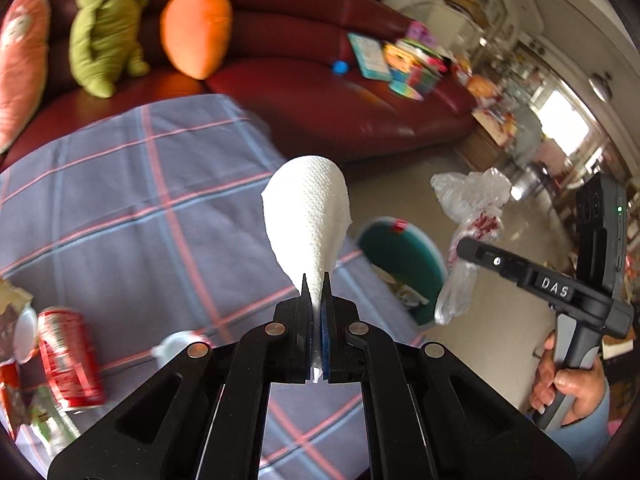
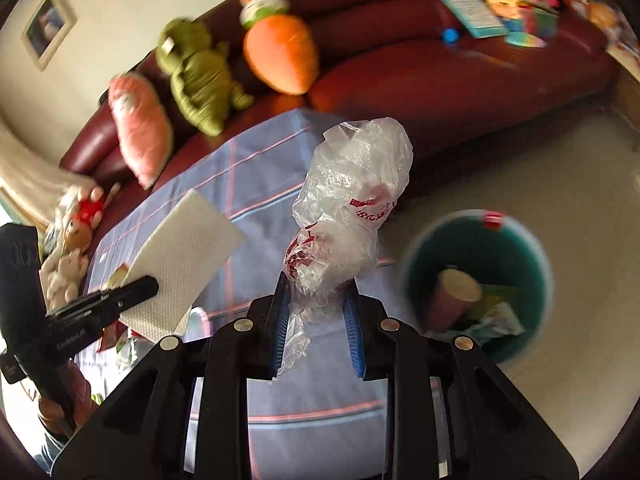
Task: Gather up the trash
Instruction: 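Carry tissue and plastic bag over the teal bin and open both tools, then move both tools back over the table toward the can and lid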
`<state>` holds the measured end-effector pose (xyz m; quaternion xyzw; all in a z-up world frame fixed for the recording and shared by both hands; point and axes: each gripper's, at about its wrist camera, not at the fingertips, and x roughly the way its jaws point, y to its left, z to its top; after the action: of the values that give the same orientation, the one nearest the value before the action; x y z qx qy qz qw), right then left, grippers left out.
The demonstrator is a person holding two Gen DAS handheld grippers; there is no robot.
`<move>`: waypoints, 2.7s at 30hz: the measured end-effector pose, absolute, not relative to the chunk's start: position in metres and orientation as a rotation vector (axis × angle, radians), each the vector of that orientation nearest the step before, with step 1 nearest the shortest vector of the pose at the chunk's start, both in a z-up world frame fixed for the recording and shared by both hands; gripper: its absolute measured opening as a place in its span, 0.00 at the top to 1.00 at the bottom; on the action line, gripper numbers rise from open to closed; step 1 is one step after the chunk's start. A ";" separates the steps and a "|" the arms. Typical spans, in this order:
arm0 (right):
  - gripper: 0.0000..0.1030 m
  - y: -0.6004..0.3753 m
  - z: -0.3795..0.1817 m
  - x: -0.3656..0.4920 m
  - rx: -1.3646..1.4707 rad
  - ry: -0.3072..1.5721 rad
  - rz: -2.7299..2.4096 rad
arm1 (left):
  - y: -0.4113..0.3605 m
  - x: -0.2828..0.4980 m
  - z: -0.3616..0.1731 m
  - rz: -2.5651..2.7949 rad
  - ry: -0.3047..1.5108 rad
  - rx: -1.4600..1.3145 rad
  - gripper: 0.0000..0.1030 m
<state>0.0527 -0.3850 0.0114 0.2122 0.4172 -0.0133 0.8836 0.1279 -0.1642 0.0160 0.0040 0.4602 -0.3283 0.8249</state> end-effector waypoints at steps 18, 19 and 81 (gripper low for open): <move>0.76 -0.531 -0.044 0.003 0.648 0.859 -0.168 | -0.369 0.124 -0.051 -0.827 1.133 0.210 0.96; 0.76 -0.536 -0.048 0.002 0.656 0.863 -0.171 | -0.377 0.125 -0.057 -0.829 1.143 0.217 0.96; 0.21 -0.444 -0.046 0.059 0.484 1.061 -0.180 | -0.226 0.128 -0.046 -0.668 1.097 0.027 0.06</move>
<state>0.0591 -0.4443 -0.0461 0.2282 0.5003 -0.0851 0.8309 0.1280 -0.2259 -0.0459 0.0124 0.5115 -0.3116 0.8007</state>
